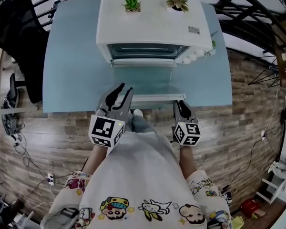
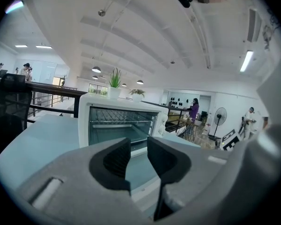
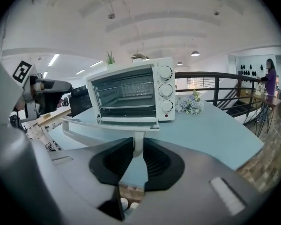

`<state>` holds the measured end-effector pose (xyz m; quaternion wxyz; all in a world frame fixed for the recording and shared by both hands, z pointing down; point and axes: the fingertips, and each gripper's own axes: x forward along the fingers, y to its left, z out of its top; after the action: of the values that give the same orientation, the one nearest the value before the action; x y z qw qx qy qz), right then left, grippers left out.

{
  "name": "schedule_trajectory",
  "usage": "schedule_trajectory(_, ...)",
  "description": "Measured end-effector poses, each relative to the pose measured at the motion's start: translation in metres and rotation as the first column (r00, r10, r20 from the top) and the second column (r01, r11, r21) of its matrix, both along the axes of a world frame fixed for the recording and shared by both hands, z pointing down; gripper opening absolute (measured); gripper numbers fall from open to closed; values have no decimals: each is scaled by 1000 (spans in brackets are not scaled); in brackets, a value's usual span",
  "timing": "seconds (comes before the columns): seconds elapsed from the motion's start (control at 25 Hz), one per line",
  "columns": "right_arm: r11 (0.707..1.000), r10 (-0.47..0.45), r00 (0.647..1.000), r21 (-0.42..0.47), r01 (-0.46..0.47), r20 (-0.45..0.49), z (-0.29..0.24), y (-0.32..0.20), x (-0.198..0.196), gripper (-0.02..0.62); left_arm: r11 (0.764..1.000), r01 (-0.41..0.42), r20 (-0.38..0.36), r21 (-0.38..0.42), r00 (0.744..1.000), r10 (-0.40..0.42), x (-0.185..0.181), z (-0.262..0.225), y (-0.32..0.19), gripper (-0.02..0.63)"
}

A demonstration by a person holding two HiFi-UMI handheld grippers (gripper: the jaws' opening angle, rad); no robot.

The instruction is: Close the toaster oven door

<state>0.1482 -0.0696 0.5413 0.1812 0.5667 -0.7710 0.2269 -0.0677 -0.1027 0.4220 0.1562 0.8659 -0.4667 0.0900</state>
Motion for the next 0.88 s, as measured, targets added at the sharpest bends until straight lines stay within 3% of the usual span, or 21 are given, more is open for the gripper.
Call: schedule_trajectory(0.88,986,-1,997,169,15,-83,-100,-70,-5,83,990,103,-36,92,994,-100,-33,-37,-5,103)
